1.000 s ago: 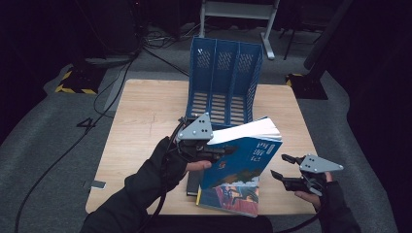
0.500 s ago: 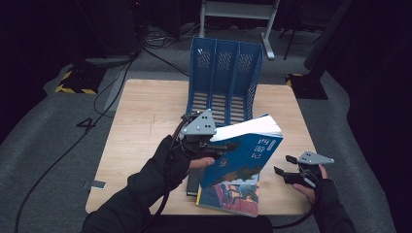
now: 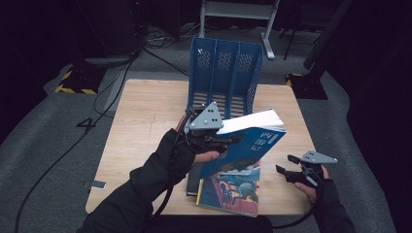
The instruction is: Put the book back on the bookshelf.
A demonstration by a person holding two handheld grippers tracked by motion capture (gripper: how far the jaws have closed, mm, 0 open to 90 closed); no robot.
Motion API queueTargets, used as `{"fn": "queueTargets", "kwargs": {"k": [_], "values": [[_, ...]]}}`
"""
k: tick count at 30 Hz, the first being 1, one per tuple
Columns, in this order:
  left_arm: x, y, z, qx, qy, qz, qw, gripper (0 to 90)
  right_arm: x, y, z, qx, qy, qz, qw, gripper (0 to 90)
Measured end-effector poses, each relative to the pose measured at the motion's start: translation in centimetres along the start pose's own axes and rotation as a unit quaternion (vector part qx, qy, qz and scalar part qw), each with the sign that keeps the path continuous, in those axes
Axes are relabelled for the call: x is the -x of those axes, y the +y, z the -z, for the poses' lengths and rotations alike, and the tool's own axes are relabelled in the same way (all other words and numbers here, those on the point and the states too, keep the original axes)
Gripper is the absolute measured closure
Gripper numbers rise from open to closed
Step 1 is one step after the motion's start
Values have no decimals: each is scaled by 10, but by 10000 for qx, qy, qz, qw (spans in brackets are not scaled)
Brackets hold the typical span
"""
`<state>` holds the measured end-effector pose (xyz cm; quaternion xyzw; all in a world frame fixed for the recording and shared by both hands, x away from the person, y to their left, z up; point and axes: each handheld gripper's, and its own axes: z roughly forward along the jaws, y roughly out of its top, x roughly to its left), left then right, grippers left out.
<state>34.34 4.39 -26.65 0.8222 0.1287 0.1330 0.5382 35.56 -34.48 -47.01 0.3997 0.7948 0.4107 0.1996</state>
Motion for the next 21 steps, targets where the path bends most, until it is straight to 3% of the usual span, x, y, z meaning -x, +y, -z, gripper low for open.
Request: {"fn": "queueTargets", "kwargs": {"k": [8, 14, 17, 21], "values": [[-18, 8, 17, 65, 444, 45, 9990, 608, 3, -1, 1, 17, -22, -77, 10000, 306], [-35, 8, 29, 4, 888, 77, 9960, 608, 4, -2, 1, 17, -80, -82, 9999, 306], [-41, 6, 33, 7, 983, 133, 9951, 607, 4, -3, 0, 39, -139, -37, 9999, 304], [-57, 1, 46, 90, 1181, 330, 9924, 607, 4, -5, -4, -76, -98, -19, 9999, 308]]}}
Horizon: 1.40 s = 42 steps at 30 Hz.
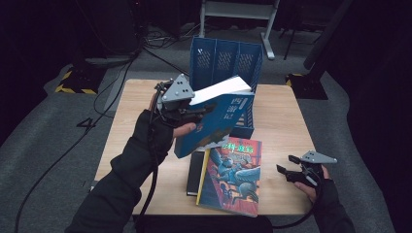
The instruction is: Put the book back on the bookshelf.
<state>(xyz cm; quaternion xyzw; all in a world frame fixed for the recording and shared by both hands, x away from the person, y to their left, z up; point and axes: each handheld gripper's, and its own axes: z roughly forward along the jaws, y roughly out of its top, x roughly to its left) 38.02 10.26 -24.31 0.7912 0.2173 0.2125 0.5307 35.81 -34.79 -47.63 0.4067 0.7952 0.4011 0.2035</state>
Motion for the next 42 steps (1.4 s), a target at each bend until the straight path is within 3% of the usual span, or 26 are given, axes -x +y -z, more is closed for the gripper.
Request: {"fn": "queueTargets", "kwargs": {"k": [11, 13, 16, 24, 33, 36, 37, 38, 42], "values": [[-35, 5, 23, 137, 642, 261, 9975, 606, -3, -10, -9, -186, -31, 241, 9995, 302], [-38, 7, 24, 108, 717, 223, 9971, 606, -3, -11, -10, -203, -29, 261, 9994, 302], [-43, 9, 24, 73, 908, 222, 9956, 607, -3, -12, -12, -237, -38, 279, 9993, 295], [-59, 12, 12, 67, 1072, 434, 9933, 607, -2, -16, -15, -338, -91, 332, 9988, 295], [-76, 27, -9, -3, 1502, 765, 9857, 607, -4, -18, -17, -422, -170, 424, 9981, 294], [-81, 29, -13, 37, 1709, 907, 9811, 607, -2, -19, -17, -410, -215, 365, 9983, 292], [-81, 29, -13, 37, 1709, 907, 9811, 606, -2, -19, -17, -410, -215, 365, 9983, 292], [-83, 30, -15, 57, 1803, 952, 9790, 606, -2, -19, -17, -406, -211, 349, 9983, 289], [-89, 34, -23, -56, 1959, 961, 9759, 606, 0, -19, -18, -434, -225, 260, 9985, 246]]}}
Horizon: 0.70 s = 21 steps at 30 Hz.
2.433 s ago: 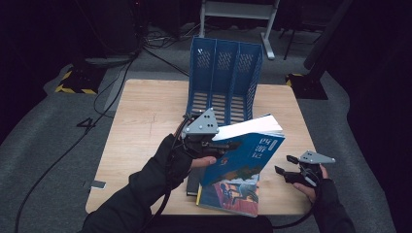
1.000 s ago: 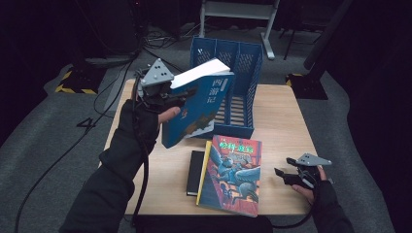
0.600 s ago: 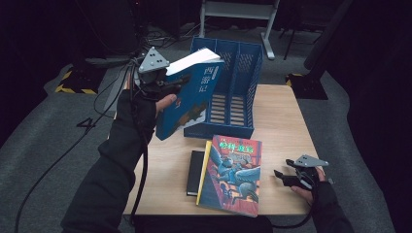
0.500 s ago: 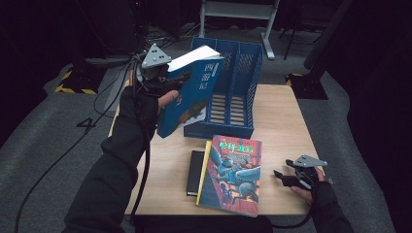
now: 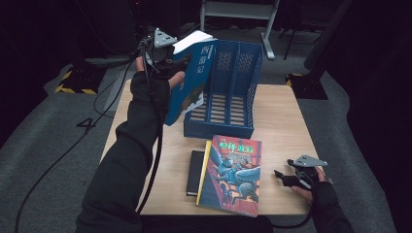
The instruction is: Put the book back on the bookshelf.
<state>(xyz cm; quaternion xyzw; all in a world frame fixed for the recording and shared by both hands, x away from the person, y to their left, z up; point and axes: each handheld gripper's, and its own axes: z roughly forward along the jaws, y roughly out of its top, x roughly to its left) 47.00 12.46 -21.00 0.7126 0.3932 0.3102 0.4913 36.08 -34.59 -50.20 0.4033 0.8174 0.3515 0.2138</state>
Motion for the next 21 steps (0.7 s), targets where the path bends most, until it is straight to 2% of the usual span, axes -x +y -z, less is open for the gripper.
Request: {"fn": "queueTargets", "kwargs": {"k": [8, 13, 18, 21], "values": [[-4, 8, -20, -82, 185, 159, 9997, 606, 4, -1, -2, -31, 29, -231, 9997, 203], [-6, 10, -29, -154, 318, 162, 9992, 607, 3, -1, -2, -10, 15, -202, 9998, 203], [-9, 13, -40, -218, 418, 347, 9983, 607, 3, -1, -2, -14, 20, -207, 9998, 201], [-8, 15, -45, -265, 474, 353, 9979, 606, 3, -1, -2, -9, 10, -194, 9998, 201]]}}
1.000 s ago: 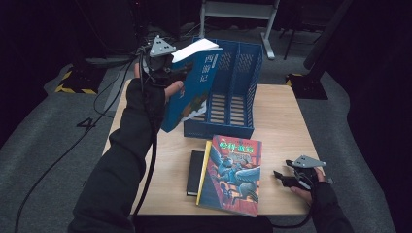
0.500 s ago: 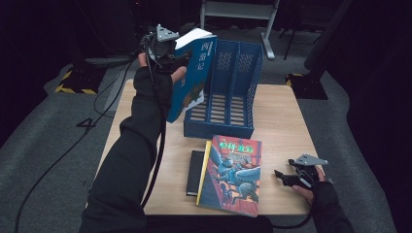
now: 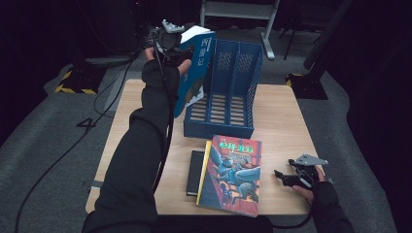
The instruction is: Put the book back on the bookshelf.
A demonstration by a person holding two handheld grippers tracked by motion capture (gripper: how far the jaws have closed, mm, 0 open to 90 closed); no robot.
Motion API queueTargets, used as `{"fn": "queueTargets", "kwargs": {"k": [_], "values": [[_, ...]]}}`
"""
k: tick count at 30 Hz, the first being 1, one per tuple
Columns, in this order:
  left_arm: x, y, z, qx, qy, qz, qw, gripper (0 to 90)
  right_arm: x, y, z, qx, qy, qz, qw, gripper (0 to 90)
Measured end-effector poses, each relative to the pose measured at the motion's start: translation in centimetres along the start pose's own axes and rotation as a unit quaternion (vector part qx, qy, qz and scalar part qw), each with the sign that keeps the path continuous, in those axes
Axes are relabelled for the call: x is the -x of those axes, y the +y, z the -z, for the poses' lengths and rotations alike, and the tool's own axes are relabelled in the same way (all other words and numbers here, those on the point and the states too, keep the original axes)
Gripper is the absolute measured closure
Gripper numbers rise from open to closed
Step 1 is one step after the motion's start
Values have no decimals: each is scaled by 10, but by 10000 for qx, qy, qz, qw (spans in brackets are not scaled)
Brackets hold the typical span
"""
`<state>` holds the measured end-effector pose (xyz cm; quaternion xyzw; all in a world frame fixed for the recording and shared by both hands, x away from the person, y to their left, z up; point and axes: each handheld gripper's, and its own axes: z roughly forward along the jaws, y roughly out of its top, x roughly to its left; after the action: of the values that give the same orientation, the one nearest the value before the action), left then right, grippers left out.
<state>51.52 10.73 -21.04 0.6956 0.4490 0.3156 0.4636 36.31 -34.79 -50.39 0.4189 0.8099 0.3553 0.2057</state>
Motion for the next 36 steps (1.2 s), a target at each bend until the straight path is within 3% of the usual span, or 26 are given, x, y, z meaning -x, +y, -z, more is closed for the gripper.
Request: {"fn": "queueTargets", "kwargs": {"k": [7, 12, 20, 25, 30, 33, 36], "values": [[9, 5, -8, -38, 70, 151, 9999, 606, 0, 0, 0, 0, 4, -5, 10000, 202], [18, 10, -6, -53, 98, 86, 9999, 606, 0, 0, 0, -7, 7, -16, 10000, 202], [24, 11, -15, -164, 93, 232, 9996, 606, 0, 0, 0, -9, 19, -8, 10000, 203], [20, 9, -22, -180, 203, 298, 9992, 606, -1, 0, 1, -8, 8, 8, 10000, 203], [14, 8, -20, -200, 244, 242, 9992, 606, -1, 0, 1, -7, 32, -9, 10000, 203], [10, 8, -20, -166, 221, 332, 9991, 606, -1, -1, 1, -6, 19, -1, 10000, 203], [13, 8, -22, -186, 155, 281, 9993, 605, 0, 0, 0, -17, 40, -27, 10000, 198]]}}
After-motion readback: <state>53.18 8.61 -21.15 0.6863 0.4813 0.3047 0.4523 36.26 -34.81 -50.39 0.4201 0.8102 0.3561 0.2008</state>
